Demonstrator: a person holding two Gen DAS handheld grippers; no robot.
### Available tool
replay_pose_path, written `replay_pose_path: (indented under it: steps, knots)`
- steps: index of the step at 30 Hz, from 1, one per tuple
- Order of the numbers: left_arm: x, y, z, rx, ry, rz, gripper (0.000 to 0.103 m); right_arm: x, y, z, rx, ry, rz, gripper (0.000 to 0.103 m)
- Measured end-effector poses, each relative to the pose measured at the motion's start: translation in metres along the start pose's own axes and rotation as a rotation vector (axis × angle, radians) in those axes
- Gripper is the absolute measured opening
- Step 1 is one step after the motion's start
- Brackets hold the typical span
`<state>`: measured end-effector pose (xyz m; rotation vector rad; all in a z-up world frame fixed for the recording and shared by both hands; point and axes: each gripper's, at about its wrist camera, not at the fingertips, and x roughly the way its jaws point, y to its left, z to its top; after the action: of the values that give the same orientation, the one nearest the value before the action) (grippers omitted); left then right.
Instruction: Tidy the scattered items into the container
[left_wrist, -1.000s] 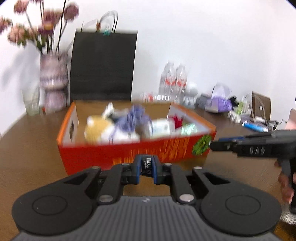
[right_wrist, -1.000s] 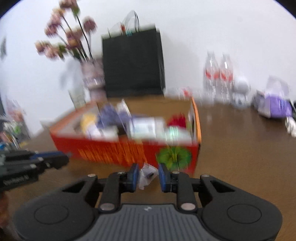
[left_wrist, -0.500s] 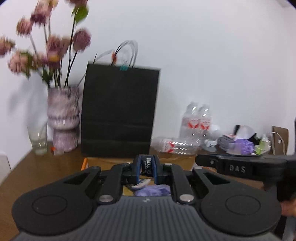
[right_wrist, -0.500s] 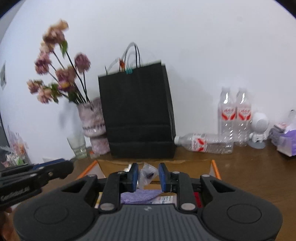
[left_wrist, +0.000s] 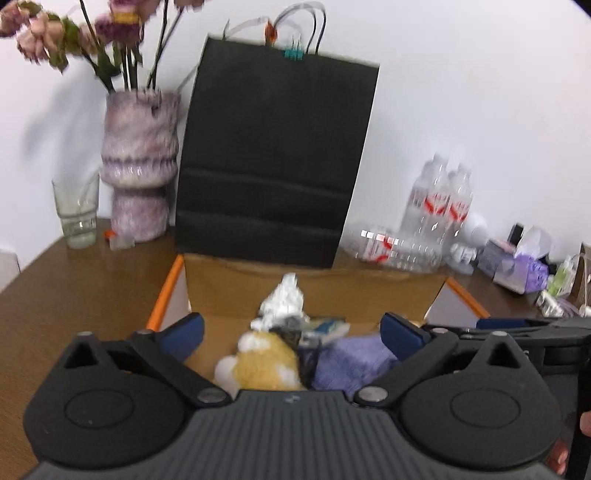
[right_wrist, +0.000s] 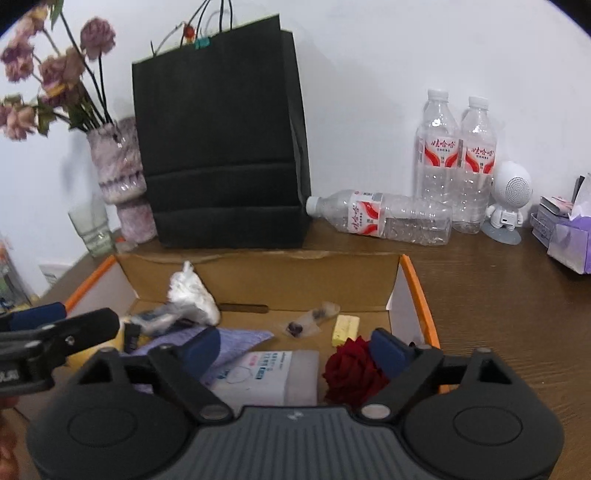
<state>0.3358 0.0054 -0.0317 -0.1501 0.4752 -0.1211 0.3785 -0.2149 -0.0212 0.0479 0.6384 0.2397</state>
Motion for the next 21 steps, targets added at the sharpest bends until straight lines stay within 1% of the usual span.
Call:
replay_pose_path:
  steps: [1,5,6,8,10,13,14,18,21]
  knots:
    - [-0.005,0.000,0.003,-0.007,-0.001,-0.004,0.103,-0.006,0.000,0.001,0.005,-0.002,-0.001,0.093]
    - [-0.028,-0.004,0.012,-0.035,-0.017,-0.027,0.103,-0.035,0.002,0.004,0.004,-0.018,0.007,0.095]
    - [-0.034,-0.007,0.014,-0.030,-0.014,-0.018,0.103,-0.045,0.003,0.004,0.001,-0.025,0.012,0.096]
    - [-0.047,-0.015,0.015,-0.007,-0.009,0.026,0.103,-0.064,0.007,0.003,0.002,-0.042,0.012,0.103]
    - [-0.063,-0.023,0.013,0.010,-0.025,0.062,0.103,-0.083,0.013,-0.002,-0.005,-0.062,0.006,0.103]
    - [-0.084,-0.033,0.007,0.035,-0.020,0.100,0.103,-0.107,0.020,-0.010,-0.011,-0.053,-0.018,0.103]
    - [-0.090,-0.034,0.005,0.033,-0.011,0.098,0.103,-0.115,0.022,-0.015,-0.007,-0.049,-0.022,0.103]
    - [-0.117,-0.032,-0.008,-0.013,0.035,0.055,0.103,-0.145,0.025,-0.036,0.025,-0.047,-0.009,0.103]
    - [-0.135,-0.037,-0.015,-0.002,0.057,0.074,0.103,-0.163,0.030,-0.046,0.035,-0.020,-0.003,0.103]
